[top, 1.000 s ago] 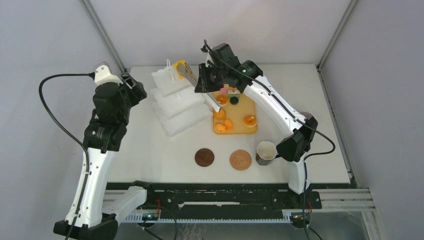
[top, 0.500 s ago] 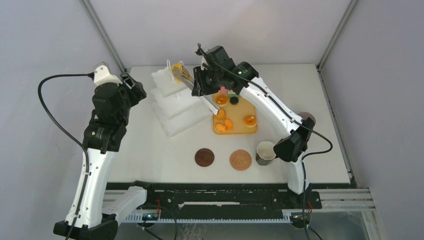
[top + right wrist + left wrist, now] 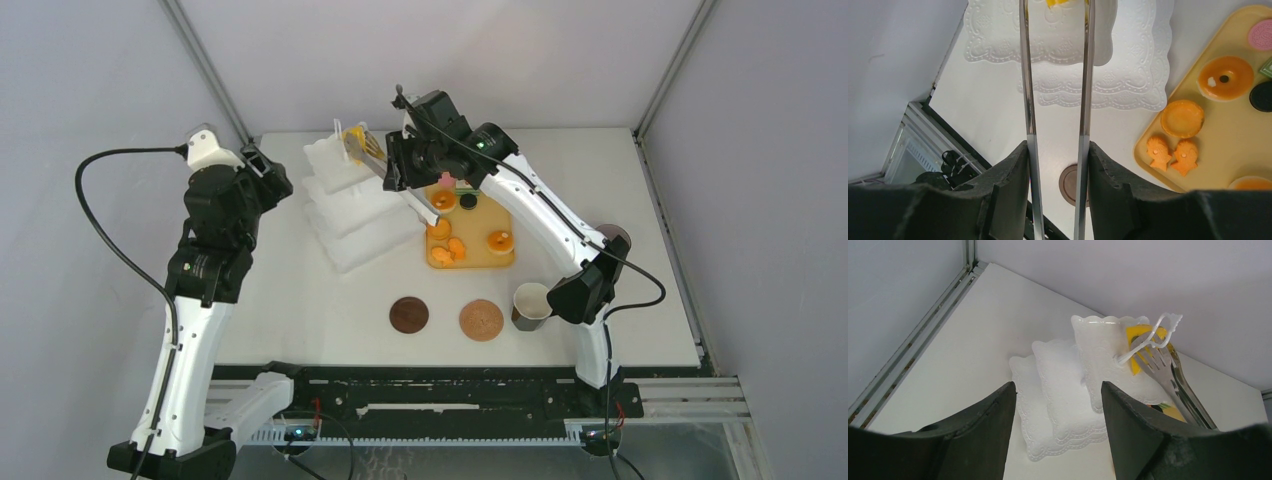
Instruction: Serve the afternoon tea
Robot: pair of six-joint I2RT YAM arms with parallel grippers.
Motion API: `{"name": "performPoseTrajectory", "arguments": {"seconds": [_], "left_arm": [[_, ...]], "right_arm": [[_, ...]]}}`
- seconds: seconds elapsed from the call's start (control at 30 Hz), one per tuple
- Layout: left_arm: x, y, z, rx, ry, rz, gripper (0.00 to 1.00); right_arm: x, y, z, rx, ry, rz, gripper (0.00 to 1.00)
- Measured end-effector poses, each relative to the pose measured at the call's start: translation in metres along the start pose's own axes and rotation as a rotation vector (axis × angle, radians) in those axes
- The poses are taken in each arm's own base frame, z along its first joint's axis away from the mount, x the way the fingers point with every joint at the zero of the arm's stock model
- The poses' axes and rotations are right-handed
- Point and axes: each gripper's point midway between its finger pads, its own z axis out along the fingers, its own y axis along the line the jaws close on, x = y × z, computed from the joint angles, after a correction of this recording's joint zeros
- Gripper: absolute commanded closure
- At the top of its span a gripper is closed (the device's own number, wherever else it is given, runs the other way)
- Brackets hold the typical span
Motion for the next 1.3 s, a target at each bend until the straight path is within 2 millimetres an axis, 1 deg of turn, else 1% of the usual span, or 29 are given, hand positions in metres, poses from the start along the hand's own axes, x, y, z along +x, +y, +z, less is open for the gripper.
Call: {"name": "performPoseTrajectory", "arguments": {"seconds": [0.4,0.53,0.8,1.07,1.2,1.3], "left_arm": [[0.001,-0.001,0.001,0.005,-0.001,-0.001,0.32],[0.000,-0.001,0.000,0.005,-0.002,-0.002,0.32],[-0.003,-0.001,-0.004,0.010,-0.013,-0.007,0.32],[-0.004,-0.001,-0.006,0.013,-0.017,-0.010,0.32],[-0.004,-0.001,-0.006,0.015,-0.017,-0.017,0.32],[-0.004,-0.001,-0.006,0.016,-0.016,-0.018,0.32]], "right_arm": [[-0.003,0.002,-0.005,-0.005,-0.011,-0.002,0.49],[-0.006,0.004,-0.011,-0.008,-0.025,-0.003,0.47],[-0.013,0.010,-0.029,-0.025,-0.063,-0.009,0.47],[-0.009,0.012,-0.031,-0.027,-0.063,-0.013,0.47],[-0.008,0.011,-0.040,-0.021,-0.073,-0.014,0.47],[-0.011,0.012,-0.054,-0.017,-0.101,-0.017,0.48]]}}
